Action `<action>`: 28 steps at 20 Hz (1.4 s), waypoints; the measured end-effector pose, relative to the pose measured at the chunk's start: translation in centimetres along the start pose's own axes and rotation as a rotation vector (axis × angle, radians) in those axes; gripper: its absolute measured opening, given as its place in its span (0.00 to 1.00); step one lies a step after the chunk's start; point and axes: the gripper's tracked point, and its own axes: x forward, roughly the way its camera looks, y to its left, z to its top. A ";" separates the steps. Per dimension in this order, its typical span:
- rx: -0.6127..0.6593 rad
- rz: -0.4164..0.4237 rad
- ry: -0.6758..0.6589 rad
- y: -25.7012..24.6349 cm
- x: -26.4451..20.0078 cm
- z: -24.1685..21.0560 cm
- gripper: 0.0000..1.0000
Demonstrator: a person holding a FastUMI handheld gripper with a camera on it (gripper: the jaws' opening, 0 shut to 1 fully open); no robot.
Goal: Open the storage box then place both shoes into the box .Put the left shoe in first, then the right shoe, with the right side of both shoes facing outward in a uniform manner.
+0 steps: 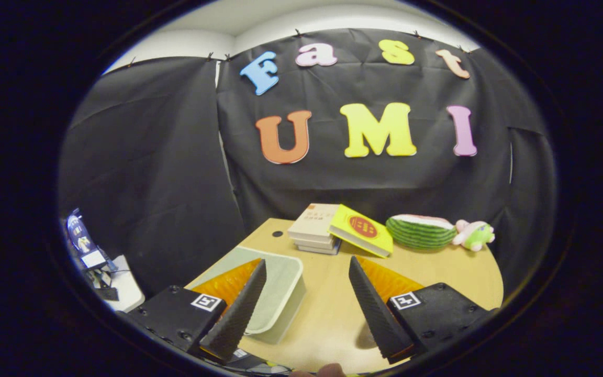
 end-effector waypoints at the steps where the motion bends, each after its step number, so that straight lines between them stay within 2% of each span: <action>1: 0.012 0.032 0.024 0.5 0.5 -1.0 1.00; 10: 0.081 0.225 0.285 4.3 4.8 -12.2 0.97; 15: 0.201 0.268 0.401 5.3 6.7 -15.3 0.88; 17: 0.265 0.280 0.442 5.4 7.0 -16.2 0.80; 20: 0.324 0.294 0.478 6.0 7.1 -16.5 0.62; 24: 0.334 0.287 0.477 5.6 7.7 -15.3 0.38; 28: 0.502 0.294 0.521 6.5 7.2 -14.3 0.06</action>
